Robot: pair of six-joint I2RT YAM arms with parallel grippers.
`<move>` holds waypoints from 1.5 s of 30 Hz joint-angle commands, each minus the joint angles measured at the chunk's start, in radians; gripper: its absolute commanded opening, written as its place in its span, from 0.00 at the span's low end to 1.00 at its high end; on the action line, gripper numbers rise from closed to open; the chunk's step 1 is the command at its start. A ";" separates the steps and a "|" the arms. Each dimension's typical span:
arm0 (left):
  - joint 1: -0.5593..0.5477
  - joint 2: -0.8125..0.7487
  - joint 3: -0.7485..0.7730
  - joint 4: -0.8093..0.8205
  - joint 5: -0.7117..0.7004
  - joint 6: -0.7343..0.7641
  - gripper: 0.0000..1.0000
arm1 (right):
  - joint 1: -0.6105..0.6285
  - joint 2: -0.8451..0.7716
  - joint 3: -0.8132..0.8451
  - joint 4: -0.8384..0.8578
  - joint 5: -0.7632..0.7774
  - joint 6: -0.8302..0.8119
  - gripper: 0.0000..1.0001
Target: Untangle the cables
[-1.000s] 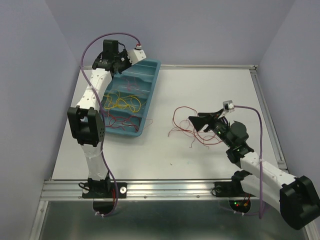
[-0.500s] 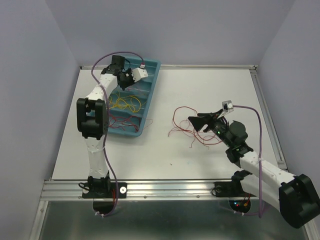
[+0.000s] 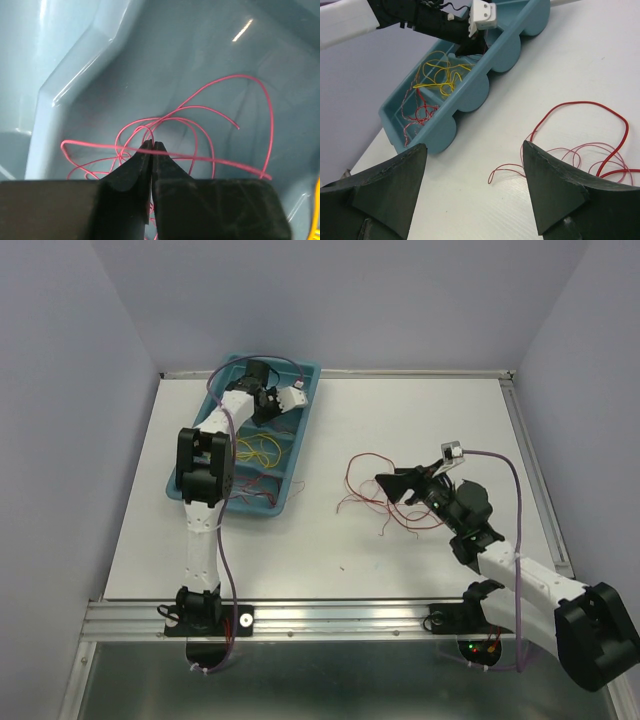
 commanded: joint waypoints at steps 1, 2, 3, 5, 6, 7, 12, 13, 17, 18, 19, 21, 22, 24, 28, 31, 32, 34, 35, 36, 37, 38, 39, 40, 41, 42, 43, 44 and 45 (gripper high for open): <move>0.005 -0.046 0.031 -0.017 -0.010 -0.013 0.26 | 0.010 0.015 0.014 0.032 -0.001 0.006 0.82; 0.008 -0.080 0.015 -0.002 0.013 -0.022 0.36 | 0.009 0.020 0.016 0.031 0.004 0.008 0.82; 0.009 -0.103 0.004 0.010 0.028 -0.030 0.40 | 0.009 0.021 0.016 0.028 0.005 0.008 0.82; 0.013 -0.169 -0.025 0.046 0.076 -0.048 0.49 | 0.010 0.026 0.021 0.023 0.013 0.006 0.82; 0.011 -0.192 -0.035 0.058 0.088 -0.071 0.51 | 0.010 0.029 0.024 0.016 0.024 0.006 0.82; 0.011 -0.215 -0.042 0.069 0.100 -0.088 0.53 | 0.009 0.035 0.033 -0.036 0.043 0.005 0.82; 0.009 -0.338 -0.047 0.112 0.123 -0.235 0.72 | 0.009 0.159 0.218 -0.354 0.300 0.014 0.82; 0.009 -0.353 -0.053 0.107 0.128 -0.269 0.76 | 0.009 0.217 0.240 -0.418 0.320 0.014 0.82; -0.001 -0.473 -0.108 0.136 0.102 -0.382 0.88 | 0.009 0.331 0.320 -0.497 0.320 0.011 0.83; -0.004 -0.494 -0.125 0.149 0.097 -0.413 0.88 | 0.009 0.356 0.336 -0.515 0.308 0.002 0.84; -0.006 -0.540 -0.155 0.181 0.113 -0.453 0.88 | 0.009 0.380 0.394 -0.578 0.303 -0.014 0.84; -0.014 -0.588 -0.194 0.218 0.177 -0.574 0.89 | 0.009 0.457 0.439 -0.638 0.309 -0.032 0.84; -0.017 -0.611 -0.218 0.239 0.224 -0.616 0.88 | 0.010 0.478 0.456 -0.674 0.320 -0.038 0.83; -0.032 -0.678 -0.323 0.338 0.355 -0.767 0.88 | 0.009 0.511 0.478 -0.699 0.350 -0.047 0.80; -0.085 -0.806 -0.626 0.651 0.447 -0.970 0.87 | 0.009 0.529 0.499 -0.737 0.377 -0.069 0.73; -0.133 -0.901 -0.870 0.891 0.409 -1.012 0.88 | 0.010 0.551 0.516 -0.761 0.366 -0.084 0.67; -0.153 -0.939 -0.907 0.867 0.397 -0.981 0.88 | 0.010 0.560 0.530 -0.765 0.363 -0.089 0.66; -0.185 -0.987 -0.942 0.842 0.311 -0.957 0.86 | 0.010 0.584 0.541 -0.775 0.338 -0.092 0.60; -0.204 -1.040 -1.016 0.892 0.298 -0.960 0.86 | 0.010 0.595 0.545 -0.772 0.315 -0.090 0.60; -0.211 -1.066 -1.054 0.923 0.301 -0.946 0.86 | 0.010 0.612 0.554 -0.775 0.305 -0.092 0.60; -0.225 -1.089 -1.087 0.975 0.283 -0.926 0.86 | 0.012 0.639 0.573 -0.773 0.291 -0.093 0.59; -0.248 -1.123 -1.152 1.009 0.224 -0.897 0.86 | 0.013 0.658 0.585 -0.773 0.280 -0.092 0.59; -0.251 -1.132 -1.179 1.040 0.210 -0.889 0.87 | 0.022 0.673 0.593 -0.771 0.275 -0.090 0.58; -0.251 -1.133 -1.208 1.076 0.205 -0.881 0.87 | 0.030 0.713 0.608 -0.770 0.281 -0.092 0.53; -0.254 -1.126 -1.208 1.080 0.209 -0.880 0.87 | 0.047 0.731 0.619 -0.770 0.286 -0.097 0.46; -0.253 -1.114 -1.205 1.080 0.222 -0.880 0.87 | 0.053 0.748 0.628 -0.770 0.277 -0.097 0.36; -0.254 -1.104 -1.202 1.077 0.246 -0.877 0.87 | 0.058 0.758 0.636 -0.770 0.260 -0.098 0.14; -0.260 -1.081 -1.193 1.063 0.292 -0.866 0.86 | 0.070 0.759 0.645 -0.768 0.220 -0.100 0.07; -0.267 -1.073 -1.191 1.057 0.303 -0.863 0.86 | 0.078 0.749 0.646 -0.756 0.208 -0.104 0.00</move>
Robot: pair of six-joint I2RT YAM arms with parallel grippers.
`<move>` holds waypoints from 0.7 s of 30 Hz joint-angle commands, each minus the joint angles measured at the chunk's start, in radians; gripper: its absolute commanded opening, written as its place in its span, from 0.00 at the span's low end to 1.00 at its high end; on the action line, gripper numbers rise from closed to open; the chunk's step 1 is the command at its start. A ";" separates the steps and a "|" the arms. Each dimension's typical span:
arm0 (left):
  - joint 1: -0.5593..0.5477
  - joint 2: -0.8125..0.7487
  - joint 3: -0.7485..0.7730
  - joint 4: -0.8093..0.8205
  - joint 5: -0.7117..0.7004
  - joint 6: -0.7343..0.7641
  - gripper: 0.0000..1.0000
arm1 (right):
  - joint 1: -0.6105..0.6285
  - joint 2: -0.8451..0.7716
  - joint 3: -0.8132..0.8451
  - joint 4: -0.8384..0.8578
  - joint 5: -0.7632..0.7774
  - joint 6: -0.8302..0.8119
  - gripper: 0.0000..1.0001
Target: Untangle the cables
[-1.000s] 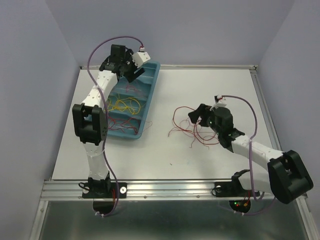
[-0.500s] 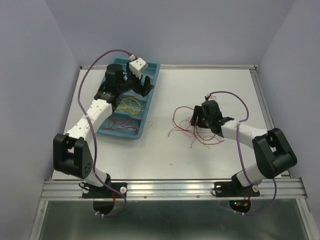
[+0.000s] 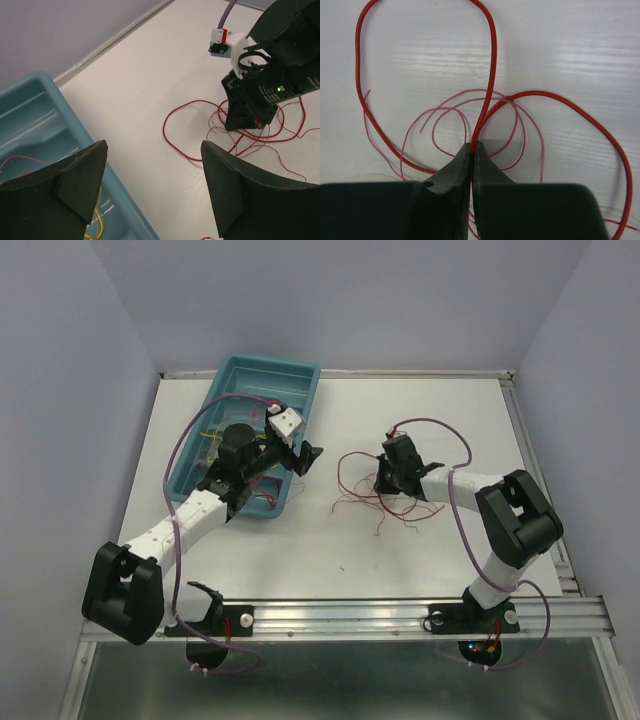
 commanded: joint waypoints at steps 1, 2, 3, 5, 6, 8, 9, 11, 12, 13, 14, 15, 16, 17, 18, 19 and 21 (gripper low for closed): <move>-0.019 0.038 0.009 0.084 0.051 0.035 0.86 | 0.051 -0.009 0.041 0.019 -0.085 -0.026 0.00; -0.024 0.043 0.007 0.083 0.058 0.039 0.86 | 0.078 -0.030 0.025 0.042 -0.146 -0.040 0.01; -0.042 0.046 0.007 0.083 0.062 0.053 0.86 | 0.093 -0.080 0.010 0.109 -0.182 -0.054 0.01; -0.059 0.061 0.010 0.069 0.065 0.070 0.86 | 0.124 -0.127 -0.031 0.165 -0.322 -0.081 0.01; -0.068 0.066 0.012 0.061 0.060 0.079 0.86 | 0.129 -0.148 -0.045 0.193 -0.370 -0.080 0.01; -0.088 0.077 0.016 0.046 0.040 0.101 0.86 | 0.133 -0.217 -0.083 0.262 -0.430 -0.074 0.01; -0.096 0.081 0.018 0.043 0.031 0.107 0.86 | 0.134 -0.240 -0.097 0.271 -0.426 -0.072 0.01; -0.103 0.091 0.025 0.035 0.011 0.111 0.86 | 0.135 -0.336 -0.145 0.291 -0.380 -0.071 0.01; -0.105 0.094 0.027 0.032 0.013 0.111 0.86 | 0.134 -0.374 -0.145 0.299 -0.365 -0.074 0.01; -0.108 0.106 0.036 0.022 0.023 0.114 0.86 | 0.134 -0.433 -0.178 0.318 -0.355 -0.075 0.01; -0.110 0.112 0.041 0.014 0.022 0.120 0.86 | 0.134 -0.464 -0.195 0.329 -0.345 -0.075 0.01; -0.108 0.118 0.045 0.009 0.020 0.122 0.86 | 0.134 -0.486 -0.209 0.340 -0.328 -0.074 0.00; -0.111 0.121 0.047 0.006 0.023 0.125 0.86 | 0.134 -0.504 -0.238 0.370 -0.326 -0.071 0.01; -0.111 0.129 0.051 0.000 0.025 0.128 0.86 | 0.134 -0.530 -0.246 0.378 -0.323 -0.063 0.01; -0.110 0.128 0.051 -0.003 0.031 0.131 0.86 | 0.135 -0.538 -0.251 0.383 -0.325 -0.064 0.00; -0.110 0.126 0.050 -0.002 0.039 0.131 0.86 | 0.134 -0.544 -0.255 0.389 -0.323 -0.064 0.01; -0.110 0.123 0.051 -0.012 0.094 0.134 0.86 | 0.134 -0.546 -0.260 0.394 -0.320 -0.060 0.01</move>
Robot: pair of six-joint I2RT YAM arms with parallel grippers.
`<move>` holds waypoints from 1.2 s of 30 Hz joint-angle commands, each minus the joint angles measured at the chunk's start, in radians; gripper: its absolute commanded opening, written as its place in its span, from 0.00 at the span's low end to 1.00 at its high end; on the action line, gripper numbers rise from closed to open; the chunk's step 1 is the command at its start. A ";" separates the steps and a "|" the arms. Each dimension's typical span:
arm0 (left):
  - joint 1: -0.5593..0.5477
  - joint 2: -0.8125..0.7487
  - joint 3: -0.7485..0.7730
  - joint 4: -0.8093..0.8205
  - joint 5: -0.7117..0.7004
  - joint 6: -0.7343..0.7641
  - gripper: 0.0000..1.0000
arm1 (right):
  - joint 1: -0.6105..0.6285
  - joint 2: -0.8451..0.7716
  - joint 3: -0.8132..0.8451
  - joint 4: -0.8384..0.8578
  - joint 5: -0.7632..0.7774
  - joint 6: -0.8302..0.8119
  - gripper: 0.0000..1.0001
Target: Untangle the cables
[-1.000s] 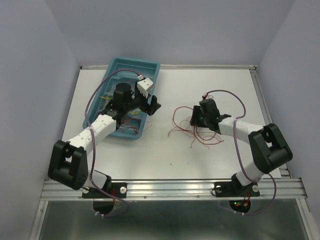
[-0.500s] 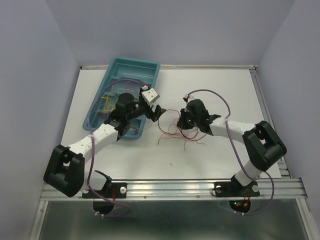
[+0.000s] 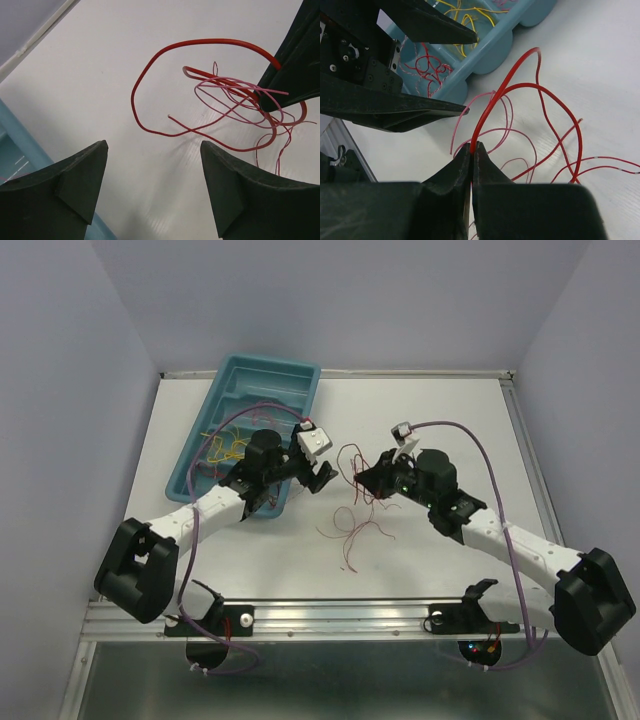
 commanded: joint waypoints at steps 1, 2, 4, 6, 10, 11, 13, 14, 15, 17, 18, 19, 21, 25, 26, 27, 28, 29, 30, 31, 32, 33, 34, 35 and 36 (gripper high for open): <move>-0.004 -0.014 0.049 0.005 0.088 0.020 0.86 | -0.003 -0.006 -0.029 0.086 0.009 -0.003 0.01; -0.004 -0.013 0.053 0.003 0.117 0.014 0.86 | -0.001 -0.006 -0.031 0.090 0.003 -0.001 0.00; -0.004 -0.014 0.055 0.001 0.135 0.000 0.86 | -0.001 0.004 -0.031 0.101 -0.011 0.005 0.01; -0.004 -0.016 0.055 0.001 0.156 -0.003 0.85 | -0.003 0.007 -0.032 0.103 -0.020 0.004 0.01; -0.004 -0.040 0.037 0.012 0.184 0.005 0.86 | -0.003 0.005 -0.038 0.118 -0.037 0.002 0.01; -0.005 -0.047 0.034 0.024 0.179 0.005 0.86 | -0.001 0.005 -0.038 0.121 -0.040 0.002 0.00; -0.004 -0.065 0.014 0.038 0.158 0.022 0.87 | -0.003 0.004 -0.040 0.126 -0.058 0.002 0.00; -0.004 -0.076 -0.003 0.052 0.159 0.037 0.87 | -0.003 0.005 -0.040 0.129 -0.064 0.004 0.01; -0.005 -0.082 -0.011 0.058 0.164 0.042 0.87 | -0.003 0.005 -0.040 0.133 -0.078 0.004 0.00; -0.004 -0.099 -0.032 0.078 0.178 0.060 0.87 | -0.003 0.016 -0.034 0.135 -0.100 0.008 0.00; -0.005 -0.103 -0.043 0.093 0.171 0.063 0.86 | -0.001 0.022 -0.032 0.137 -0.113 0.010 0.00; -0.005 -0.106 -0.051 0.118 0.165 0.063 0.85 | -0.003 0.025 -0.028 0.140 -0.138 0.011 0.01; -0.007 -0.110 -0.066 0.136 0.150 0.066 0.84 | -0.003 0.031 -0.028 0.149 -0.162 0.014 0.00; -0.015 -0.102 -0.071 0.146 0.176 0.082 0.80 | 0.000 0.036 -0.026 0.164 -0.207 0.019 0.01; -0.013 -0.102 -0.072 0.149 0.173 0.083 0.79 | 0.000 0.040 -0.026 0.167 -0.216 0.019 0.01; -0.016 -0.100 -0.074 0.153 0.173 0.085 0.78 | 0.003 0.043 -0.025 0.169 -0.228 0.020 0.01; -0.021 -0.094 -0.074 0.156 0.164 0.088 0.78 | 0.005 0.044 -0.026 0.173 -0.229 0.019 0.00; -0.022 -0.091 -0.072 0.155 0.162 0.091 0.77 | 0.008 0.045 -0.026 0.175 -0.229 0.019 0.01; -0.024 -0.088 -0.074 0.156 0.159 0.095 0.75 | 0.011 0.047 -0.026 0.176 -0.229 0.019 0.01; -0.027 -0.083 -0.074 0.156 0.158 0.097 0.75 | 0.013 0.047 -0.026 0.175 -0.229 0.017 0.01; -0.033 -0.079 -0.072 0.155 0.155 0.102 0.73 | 0.013 0.047 -0.026 0.178 -0.230 0.017 0.01; -0.036 -0.076 -0.071 0.153 0.152 0.102 0.72 | 0.014 0.047 -0.026 0.176 -0.230 0.017 0.01; -0.039 -0.073 -0.071 0.155 0.148 0.105 0.66 | 0.014 0.047 -0.026 0.178 -0.233 0.017 0.01; -0.047 -0.065 -0.065 0.149 0.136 0.108 0.61 | 0.017 0.048 -0.025 0.178 -0.233 0.016 0.01; -0.050 -0.062 -0.060 0.143 0.130 0.109 0.55 | 0.017 0.047 -0.026 0.178 -0.233 0.016 0.01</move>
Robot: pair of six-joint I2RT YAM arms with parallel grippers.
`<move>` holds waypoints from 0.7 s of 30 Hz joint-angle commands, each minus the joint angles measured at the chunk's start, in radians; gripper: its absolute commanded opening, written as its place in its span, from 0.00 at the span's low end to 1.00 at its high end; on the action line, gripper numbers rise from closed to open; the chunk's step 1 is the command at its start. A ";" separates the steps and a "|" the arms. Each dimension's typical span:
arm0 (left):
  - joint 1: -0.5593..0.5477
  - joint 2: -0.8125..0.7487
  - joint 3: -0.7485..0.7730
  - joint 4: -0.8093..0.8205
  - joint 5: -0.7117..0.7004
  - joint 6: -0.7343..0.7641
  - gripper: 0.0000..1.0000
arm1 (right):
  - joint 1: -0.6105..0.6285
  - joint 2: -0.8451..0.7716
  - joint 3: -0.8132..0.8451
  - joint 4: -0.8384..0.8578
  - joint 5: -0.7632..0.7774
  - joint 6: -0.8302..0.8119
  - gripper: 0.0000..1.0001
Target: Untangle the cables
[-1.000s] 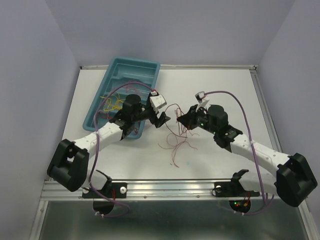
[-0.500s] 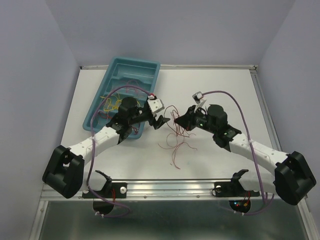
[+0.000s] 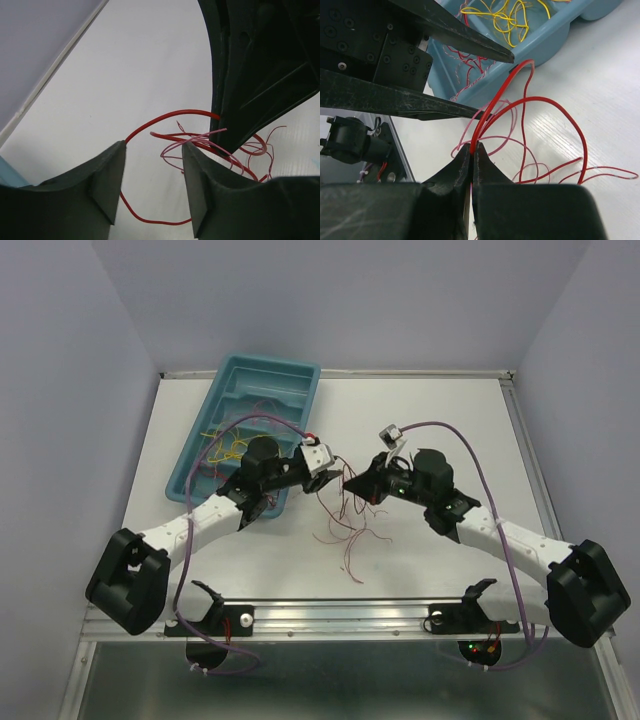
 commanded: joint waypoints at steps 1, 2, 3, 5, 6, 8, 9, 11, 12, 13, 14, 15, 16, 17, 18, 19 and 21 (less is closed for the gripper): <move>-0.021 0.017 0.002 0.038 -0.021 0.026 0.45 | 0.017 -0.001 -0.012 0.070 -0.018 0.000 0.01; -0.024 0.022 0.009 0.028 -0.030 0.028 0.34 | 0.016 -0.005 -0.014 0.072 -0.011 0.000 0.01; -0.024 0.025 0.014 0.022 -0.030 0.028 0.34 | 0.016 -0.009 -0.017 0.072 -0.004 -0.001 0.01; -0.029 0.028 0.028 0.000 -0.039 0.031 0.17 | 0.016 -0.017 -0.025 0.072 0.024 0.003 0.00; -0.031 0.026 0.032 -0.006 -0.047 0.031 0.06 | 0.016 -0.026 -0.029 0.070 0.066 0.005 0.01; -0.031 0.013 0.037 -0.015 -0.065 0.025 0.00 | 0.016 -0.035 -0.032 0.049 0.119 0.005 0.01; -0.029 0.008 0.035 -0.015 -0.066 0.023 0.00 | 0.017 -0.038 -0.035 0.044 0.137 0.005 0.01; -0.029 -0.004 0.029 -0.015 -0.056 0.029 0.00 | 0.016 -0.047 -0.037 0.032 0.186 0.009 0.01; -0.029 -0.017 0.023 -0.015 -0.053 0.031 0.00 | 0.016 -0.049 -0.032 0.002 0.253 0.012 0.01; -0.031 -0.020 0.022 -0.017 -0.052 0.029 0.00 | 0.017 -0.049 -0.026 -0.023 0.300 0.015 0.01; -0.031 -0.029 0.020 -0.017 -0.049 0.031 0.00 | 0.016 -0.051 -0.022 -0.047 0.352 0.022 0.00; -0.029 -0.034 0.019 -0.017 -0.049 0.031 0.00 | 0.016 -0.051 -0.020 -0.064 0.402 0.025 0.01; -0.029 -0.035 0.017 -0.015 -0.047 0.031 0.00 | 0.016 -0.052 -0.025 -0.080 0.489 0.031 0.01; -0.029 -0.043 0.016 -0.017 -0.041 0.031 0.00 | 0.016 -0.057 -0.028 -0.083 0.522 0.041 0.01; -0.029 -0.043 0.017 -0.018 -0.041 0.034 0.00 | 0.014 -0.058 -0.031 -0.089 0.559 0.049 0.00; -0.029 -0.047 0.017 -0.021 -0.041 0.032 0.00 | 0.016 -0.058 -0.028 -0.116 0.653 0.060 0.00; -0.029 -0.057 0.025 -0.029 -0.068 0.025 0.00 | 0.010 -0.054 -0.023 -0.153 0.806 0.109 0.01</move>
